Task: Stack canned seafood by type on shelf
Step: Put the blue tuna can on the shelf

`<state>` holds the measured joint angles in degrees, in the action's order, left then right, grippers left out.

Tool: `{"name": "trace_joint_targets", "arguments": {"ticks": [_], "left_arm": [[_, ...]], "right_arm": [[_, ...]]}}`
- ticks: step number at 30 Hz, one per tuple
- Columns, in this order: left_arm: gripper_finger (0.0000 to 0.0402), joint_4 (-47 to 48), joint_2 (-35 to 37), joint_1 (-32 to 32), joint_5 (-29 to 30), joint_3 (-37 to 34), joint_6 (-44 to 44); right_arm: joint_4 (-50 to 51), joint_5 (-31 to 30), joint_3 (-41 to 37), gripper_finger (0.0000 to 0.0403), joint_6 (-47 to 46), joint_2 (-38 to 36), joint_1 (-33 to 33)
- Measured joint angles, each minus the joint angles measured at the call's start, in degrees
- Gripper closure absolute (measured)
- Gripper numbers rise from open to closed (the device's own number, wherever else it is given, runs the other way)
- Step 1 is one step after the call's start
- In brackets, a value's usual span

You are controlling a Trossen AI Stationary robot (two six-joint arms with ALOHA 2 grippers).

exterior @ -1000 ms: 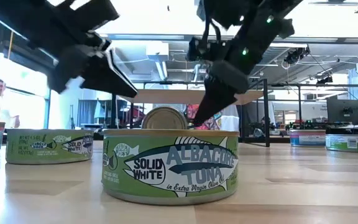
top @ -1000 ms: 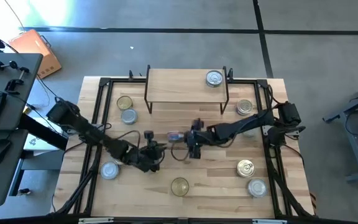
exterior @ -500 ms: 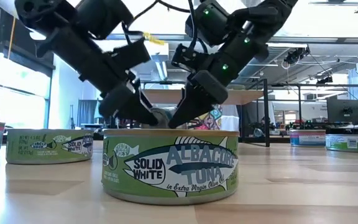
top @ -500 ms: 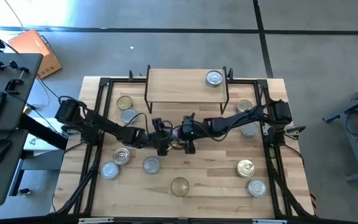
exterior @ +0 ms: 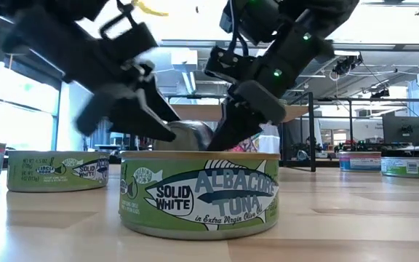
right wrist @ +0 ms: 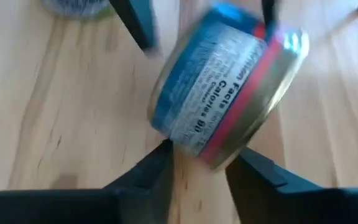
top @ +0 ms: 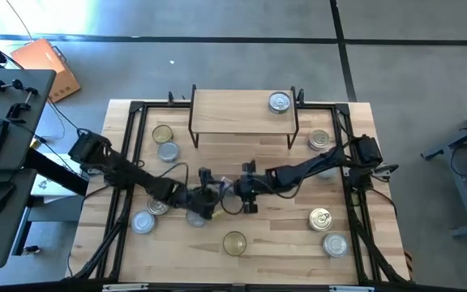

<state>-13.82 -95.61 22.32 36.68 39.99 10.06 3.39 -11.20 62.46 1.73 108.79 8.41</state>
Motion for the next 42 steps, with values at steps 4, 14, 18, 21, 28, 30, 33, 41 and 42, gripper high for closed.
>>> {"name": "trace_joint_targets", "arguments": {"ticks": [4, 14, 18, 21, 28, 30, 33, 41, 42], "left_arm": [[0.0149, -0.1, 0.1, 4.1, 1.0, 0.0, 2.2], [0.0149, -0.2, 0.0, 9.9, 9.4, 0.0, 0.8], [0.0149, 0.1, 0.0, 10.8, 10.2, 0.0, -6.1], [0.0149, 3.4, 0.0, 10.8, 10.1, 0.0, -13.1], [0.0149, 7.6, -1.6, 9.2, 10.0, -0.3, -26.1], [0.0149, 6.2, -2.6, 8.5, 9.4, -0.5, -26.2], [0.0149, 2.8, -4.7, 7.3, 8.3, -0.5, -24.1], [0.0149, -9.8, -8.0, 4.4, 2.4, -0.5, -11.7], [0.0149, -9.9, -7.6, 4.2, 2.1, -0.6, -10.6]], "right_arm": [[3.5, -4.7, 0.1, 0.0307, -1.2, 0.0, 2.6], [14.2, -4.4, 0.1, 0.031, -13.7, 0.0, 4.3], [14.0, -0.5, 0.0, 0.0266, -14.0, 0.0, 4.3], [9.6, 0.9, 0.0, 0.0214, -10.8, 0.0, 4.3], [-0.8, 1.3, 0.0, 0.0108, -0.7, 0.2, 2.8], [-3.7, 1.3, 0.0, 0.0097, 1.0, 0.2, 2.0], [-6.7, 2.7, 0.0, 0.0092, 5.1, 0.2, 1.2], [-6.9, 4.8, 0.0, 0.0091, 13.2, 0.2, 1.7], [-6.4, 4.1, 0.0, 0.0091, 12.3, 0.2, 2.0]]}}
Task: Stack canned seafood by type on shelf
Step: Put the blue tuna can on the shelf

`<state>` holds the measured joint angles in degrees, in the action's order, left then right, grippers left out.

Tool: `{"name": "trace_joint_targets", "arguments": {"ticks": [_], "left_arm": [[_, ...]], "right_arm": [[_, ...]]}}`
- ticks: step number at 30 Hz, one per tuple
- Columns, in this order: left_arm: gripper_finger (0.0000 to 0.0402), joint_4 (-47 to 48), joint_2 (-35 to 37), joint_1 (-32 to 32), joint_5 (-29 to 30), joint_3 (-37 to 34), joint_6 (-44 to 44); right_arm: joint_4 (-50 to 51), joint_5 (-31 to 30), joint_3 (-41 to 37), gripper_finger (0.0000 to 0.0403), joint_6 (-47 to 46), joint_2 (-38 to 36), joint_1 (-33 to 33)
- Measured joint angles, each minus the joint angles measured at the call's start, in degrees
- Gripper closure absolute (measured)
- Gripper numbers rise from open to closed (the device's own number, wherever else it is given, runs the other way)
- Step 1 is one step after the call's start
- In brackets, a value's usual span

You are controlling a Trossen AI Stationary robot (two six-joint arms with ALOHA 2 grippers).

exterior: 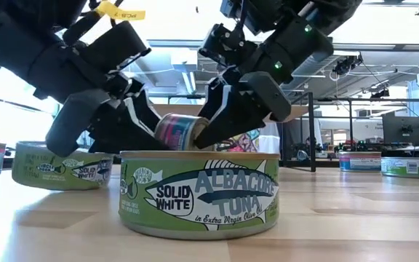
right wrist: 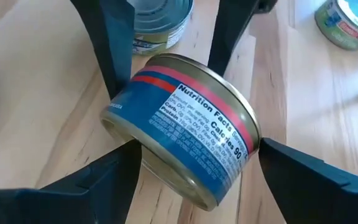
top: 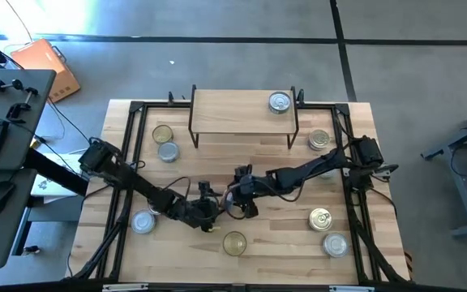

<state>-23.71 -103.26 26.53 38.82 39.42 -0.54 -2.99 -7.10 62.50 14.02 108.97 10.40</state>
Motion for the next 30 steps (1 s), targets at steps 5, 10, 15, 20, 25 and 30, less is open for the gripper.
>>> {"name": "trace_joint_targets", "arguments": {"ticks": [5, 10, 15, 20, 25, 30], "left_arm": [[0.0149, 0.4, 2.7, -0.6, 0.3, -0.1, 5.6], [0.0149, 1.7, 6.0, -0.7, 1.3, -0.1, 9.5], [0.0149, 8.5, 9.8, -0.7, 1.2, -0.1, 7.2], [0.0149, 13.2, 10.6, -0.6, -2.5, -0.1, 2.1], [0.0149, 12.4, 8.5, -0.6, -4.1, -0.1, -0.6], [0.0149, 6.5, 5.6, -0.7, -4.2, 0.0, -0.2]], "right_arm": [[5.2, -6.7, 0.0, 0.0096, -8.5, 0.0, 2.0], [10.0, -12.4, 0.0, 0.0109, -20.9, 0.1, 4.4], [14.8, -15.6, 0.0, 0.012, -29.3, 0.0, 7.7], [21.5, -19.3, 0.0, 0.0126, -31.3, -2.2, 10.7], [21.2, -19.4, 0.0, 0.0126, -17.6, -4.7, 10.2], [21.2, -15.8, 2.1, 0.0126, -3.2, -6.1, 6.7]]}}
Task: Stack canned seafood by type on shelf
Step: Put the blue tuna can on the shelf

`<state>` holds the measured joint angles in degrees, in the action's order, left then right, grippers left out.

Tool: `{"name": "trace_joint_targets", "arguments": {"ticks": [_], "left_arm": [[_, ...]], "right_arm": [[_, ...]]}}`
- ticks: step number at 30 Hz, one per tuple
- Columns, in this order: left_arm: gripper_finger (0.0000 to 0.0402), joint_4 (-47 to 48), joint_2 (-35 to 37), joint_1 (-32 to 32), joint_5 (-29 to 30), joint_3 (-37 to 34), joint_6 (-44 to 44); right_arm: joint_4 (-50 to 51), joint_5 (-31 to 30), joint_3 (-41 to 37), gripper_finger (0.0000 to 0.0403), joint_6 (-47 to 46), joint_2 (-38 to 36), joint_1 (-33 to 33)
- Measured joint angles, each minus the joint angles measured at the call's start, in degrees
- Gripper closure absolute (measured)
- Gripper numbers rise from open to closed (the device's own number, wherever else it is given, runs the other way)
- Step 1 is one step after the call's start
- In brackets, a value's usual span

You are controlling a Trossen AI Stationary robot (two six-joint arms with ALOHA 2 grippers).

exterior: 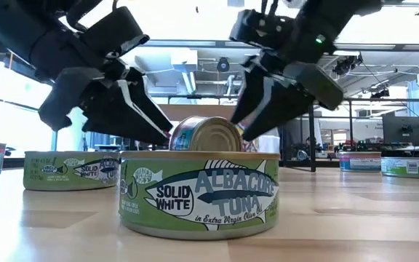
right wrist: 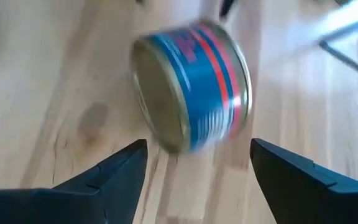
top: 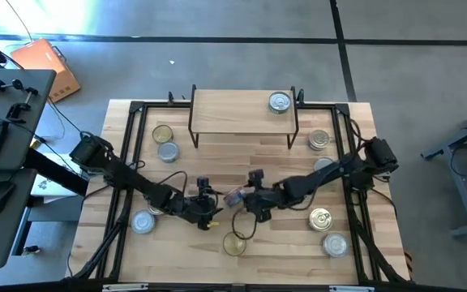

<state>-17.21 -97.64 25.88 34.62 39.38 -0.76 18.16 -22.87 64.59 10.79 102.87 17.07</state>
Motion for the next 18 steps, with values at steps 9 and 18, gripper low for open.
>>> {"name": "trace_joint_targets", "arguments": {"ticks": [9, 18], "left_arm": [[0.0149, -10.3, -4.1, -2.4, -3.4, 0.0, 6.4], [0.0149, -12.5, -4.4, -6.5, -6.4, 0.0, 11.2]], "right_arm": [[-0.2, 16.5, 2.8, 0.0126, 12.5, 0.0, -8.2], [-1.9, 23.5, 2.8, 0.0126, 18.7, 2.7, -10.2]]}}
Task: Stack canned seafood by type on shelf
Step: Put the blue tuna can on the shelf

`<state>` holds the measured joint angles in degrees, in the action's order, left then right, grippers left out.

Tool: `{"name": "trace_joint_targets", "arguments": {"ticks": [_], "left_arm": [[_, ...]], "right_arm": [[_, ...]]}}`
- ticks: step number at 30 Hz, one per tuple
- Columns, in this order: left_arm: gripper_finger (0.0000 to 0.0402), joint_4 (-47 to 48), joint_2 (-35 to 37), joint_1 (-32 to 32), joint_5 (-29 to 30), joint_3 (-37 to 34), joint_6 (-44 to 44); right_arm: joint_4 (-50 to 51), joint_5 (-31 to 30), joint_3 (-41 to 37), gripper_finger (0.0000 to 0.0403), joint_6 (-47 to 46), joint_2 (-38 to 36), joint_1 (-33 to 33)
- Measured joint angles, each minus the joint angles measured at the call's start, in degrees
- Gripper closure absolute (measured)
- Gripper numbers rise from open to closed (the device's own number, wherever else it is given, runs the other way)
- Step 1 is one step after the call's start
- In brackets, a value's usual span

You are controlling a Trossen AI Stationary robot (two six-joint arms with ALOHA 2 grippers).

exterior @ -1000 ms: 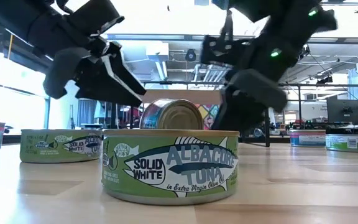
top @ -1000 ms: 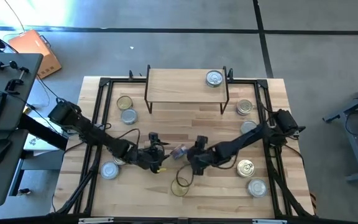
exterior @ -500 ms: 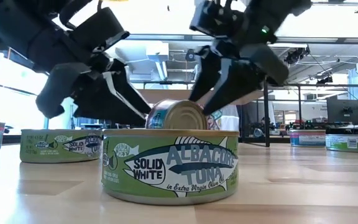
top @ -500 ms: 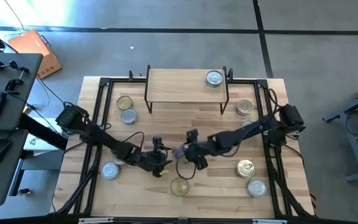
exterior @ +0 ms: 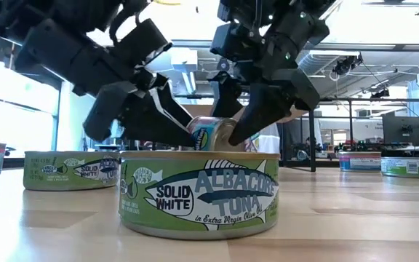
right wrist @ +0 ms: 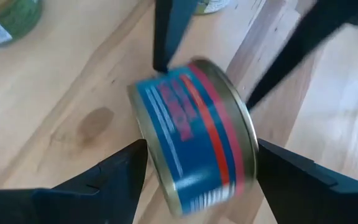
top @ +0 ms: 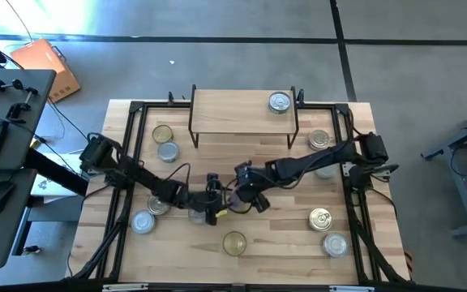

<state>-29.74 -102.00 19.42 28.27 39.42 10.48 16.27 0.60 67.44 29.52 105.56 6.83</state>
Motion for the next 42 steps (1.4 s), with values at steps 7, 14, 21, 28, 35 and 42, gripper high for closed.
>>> {"name": "trace_joint_targets", "arguments": {"ticks": [7, 14, 21, 28, 35, 42], "left_arm": [[0.0149, -0.6, 0.0, -2.0, -0.6, 0.0, 3.5], [0.0149, 5.3, 4.0, 0.3, 6.5, 0.0, 5.5], [0.0149, 7.3, 6.1, 5.3, 9.6, 0.0, 1.2], [0.0149, -3.6, 4.3, 7.3, 11.2, -0.1, 5.2], [0.0149, -6.0, 4.2, 4.5, 8.6, -0.1, 4.4], [0.0149, -5.9, 4.2, 3.1, 6.5, -0.1, 4.6]], "right_arm": [[0.4, -0.5, 0.0, 0.0136, -8.3, 0.0, 1.6], [0.6, -5.2, -1.5, 0.0227, -18.7, -0.2, 4.1], [-23.2, -12.3, -13.8, 0.0226, -26.3, -2.3, 9.0], [-50.1, -22.6, -22.9, 0.0226, -26.1, -2.8, 14.2], [-55.1, -30.5, -24.7, 0.0226, -25.6, -2.6, 16.4], [-52.5, -37.4, -24.3, 0.0226, -27.8, -2.6, 16.6]]}}
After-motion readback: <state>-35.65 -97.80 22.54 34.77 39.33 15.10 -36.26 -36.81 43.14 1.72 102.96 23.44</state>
